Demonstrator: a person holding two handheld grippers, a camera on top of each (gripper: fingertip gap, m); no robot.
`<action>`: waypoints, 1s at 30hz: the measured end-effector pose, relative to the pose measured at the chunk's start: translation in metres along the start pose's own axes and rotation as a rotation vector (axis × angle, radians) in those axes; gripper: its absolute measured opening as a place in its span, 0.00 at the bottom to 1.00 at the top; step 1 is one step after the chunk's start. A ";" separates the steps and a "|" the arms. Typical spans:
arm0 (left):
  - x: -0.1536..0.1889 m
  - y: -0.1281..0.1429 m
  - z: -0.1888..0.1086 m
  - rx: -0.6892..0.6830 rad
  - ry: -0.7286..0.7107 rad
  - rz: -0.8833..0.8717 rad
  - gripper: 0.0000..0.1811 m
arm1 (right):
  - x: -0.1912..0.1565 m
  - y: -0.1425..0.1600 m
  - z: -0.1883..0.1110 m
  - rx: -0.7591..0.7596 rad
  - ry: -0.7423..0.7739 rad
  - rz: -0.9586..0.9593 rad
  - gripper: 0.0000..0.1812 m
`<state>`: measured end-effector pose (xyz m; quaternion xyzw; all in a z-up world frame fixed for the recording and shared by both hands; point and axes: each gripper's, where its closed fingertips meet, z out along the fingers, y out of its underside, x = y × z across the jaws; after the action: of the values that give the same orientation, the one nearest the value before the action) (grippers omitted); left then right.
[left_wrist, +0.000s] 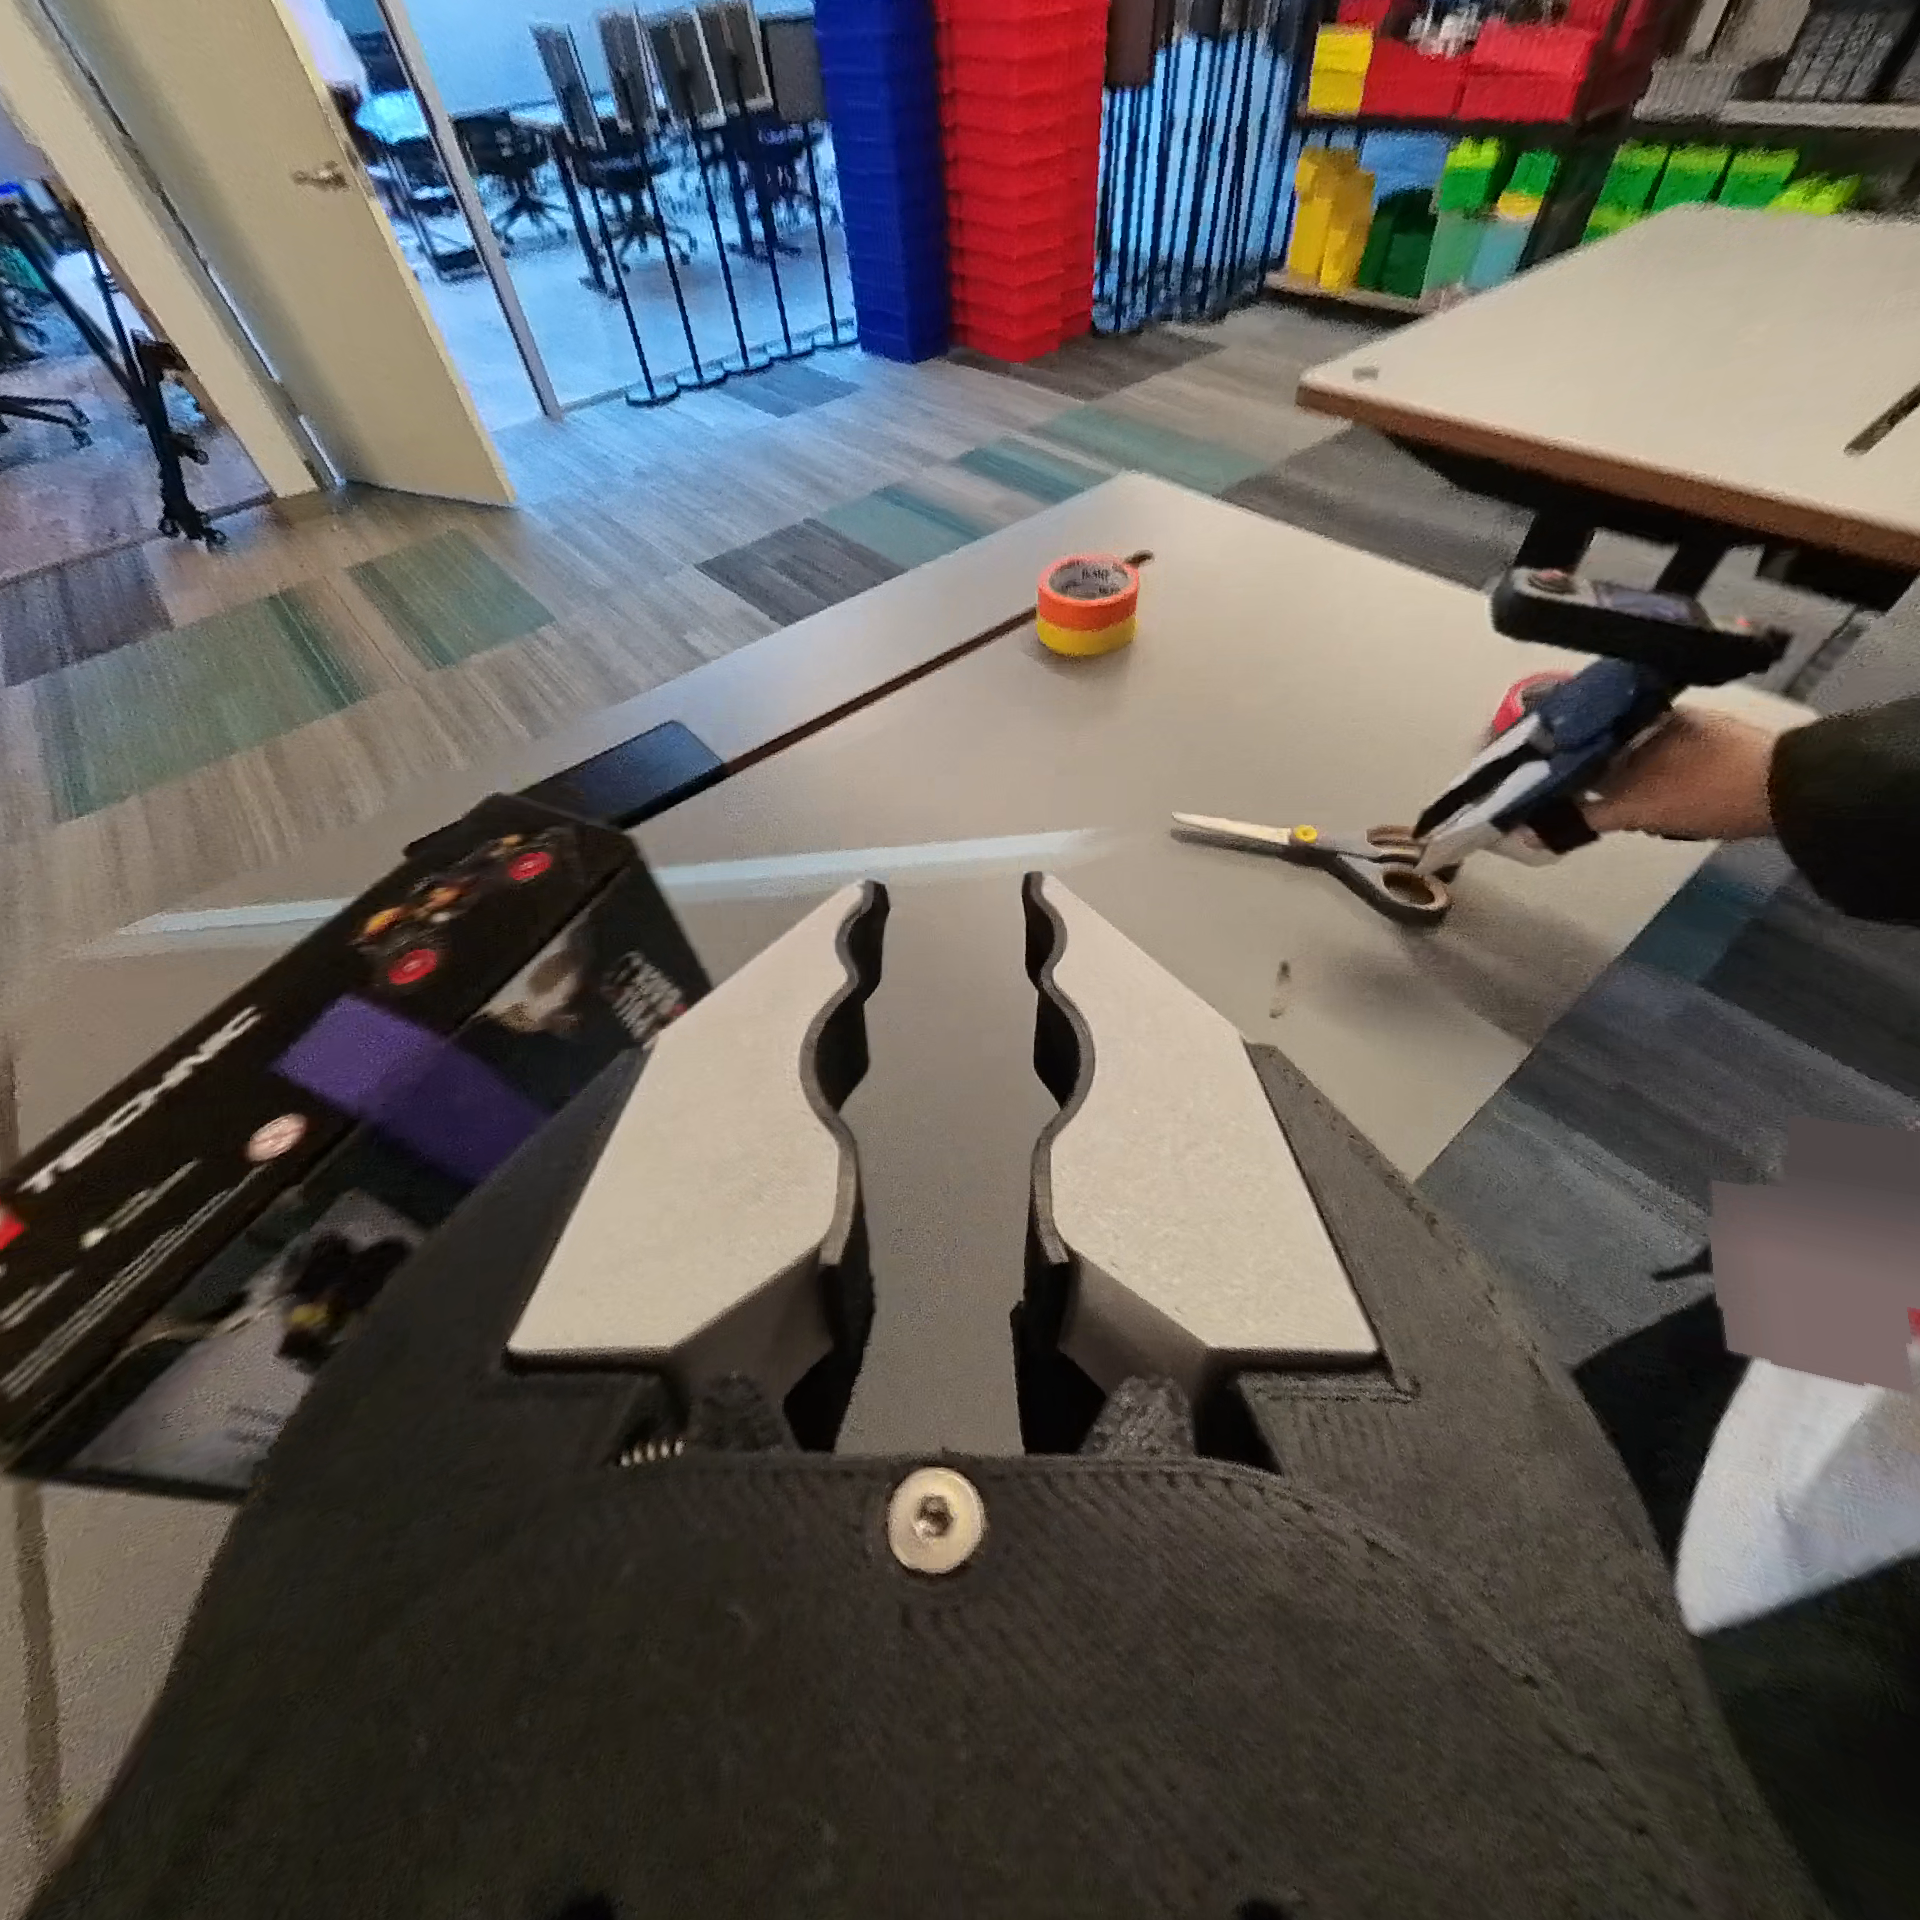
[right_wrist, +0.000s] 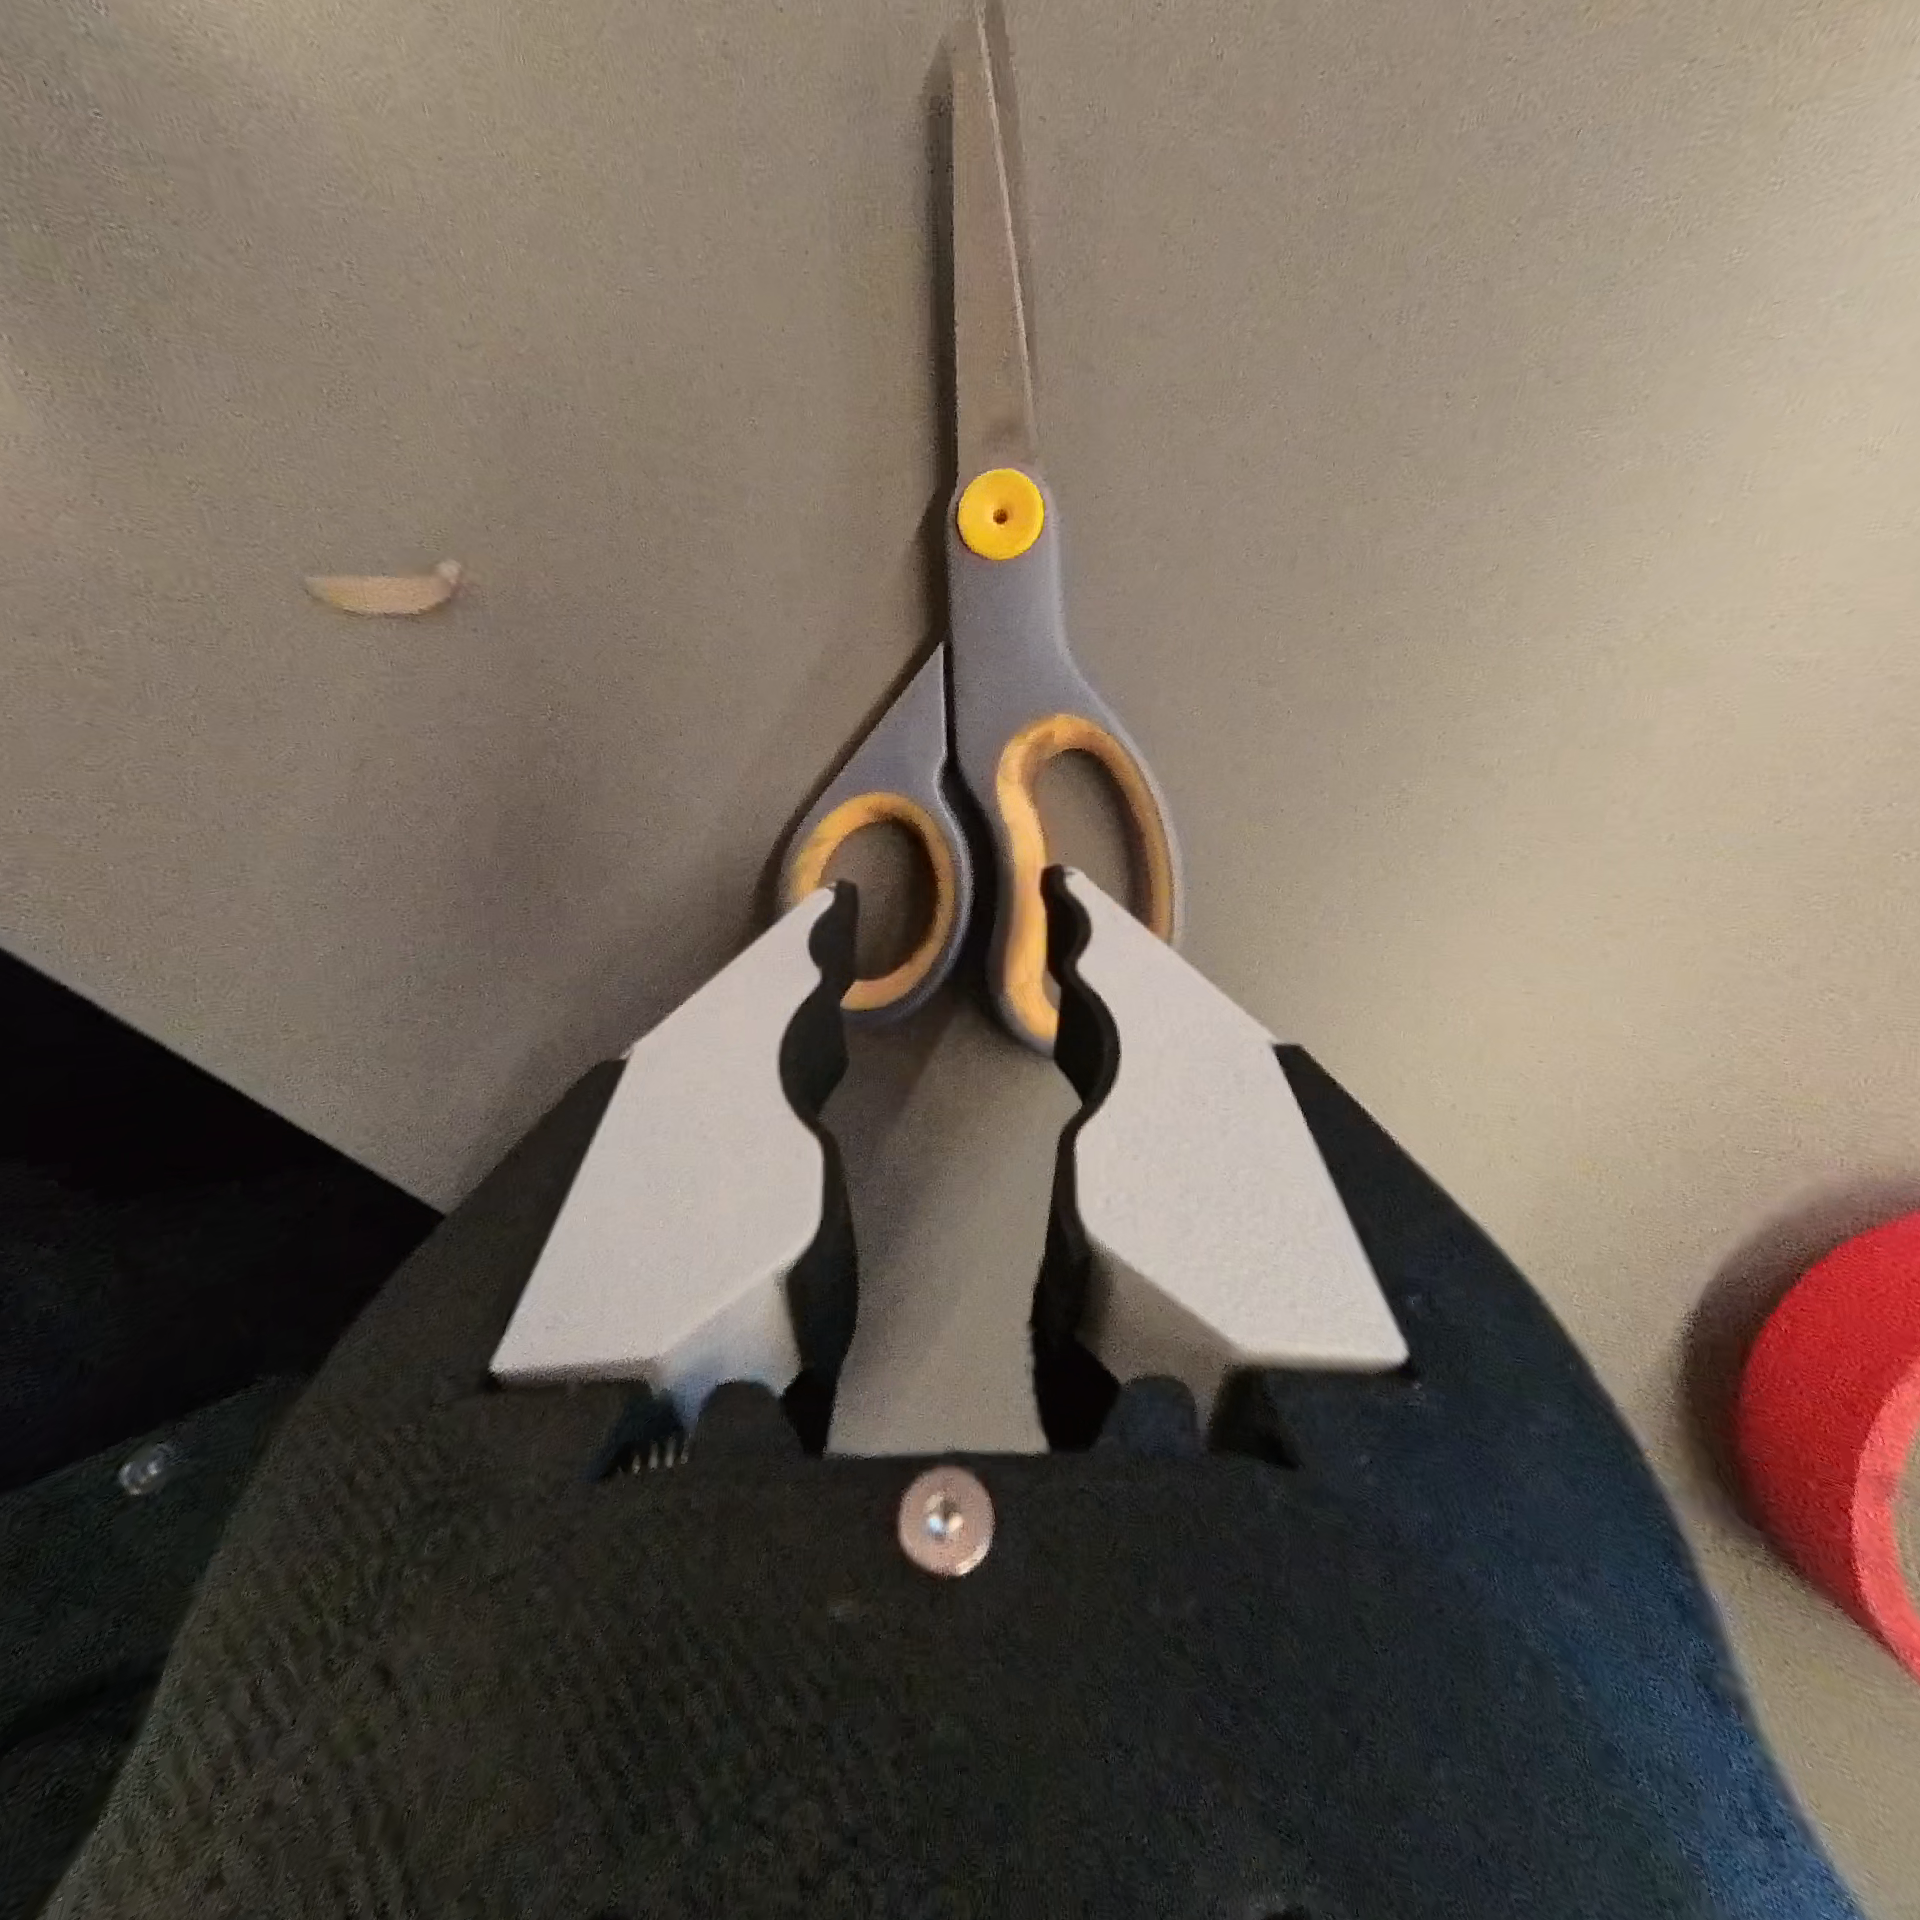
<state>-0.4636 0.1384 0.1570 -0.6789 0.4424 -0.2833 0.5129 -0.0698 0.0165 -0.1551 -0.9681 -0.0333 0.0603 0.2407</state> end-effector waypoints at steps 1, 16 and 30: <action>0.012 -0.003 0.006 -0.013 -0.004 0.012 0.14 | 0.002 0.002 0.006 -0.012 -0.006 -0.023 0.21; 0.153 0.079 0.182 -0.177 0.448 -1.364 0.11 | -0.077 -0.057 -0.025 0.199 -0.514 0.347 0.12; 0.182 0.103 0.217 -0.313 0.435 -1.545 0.07 | -0.178 -0.080 -0.086 0.217 -0.481 -0.371 0.12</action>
<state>-0.2317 0.0642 -0.0214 -0.7860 -0.0262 -0.6172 -0.0252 -0.2371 0.0305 -0.0238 -0.8721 -0.2586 0.2458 0.3348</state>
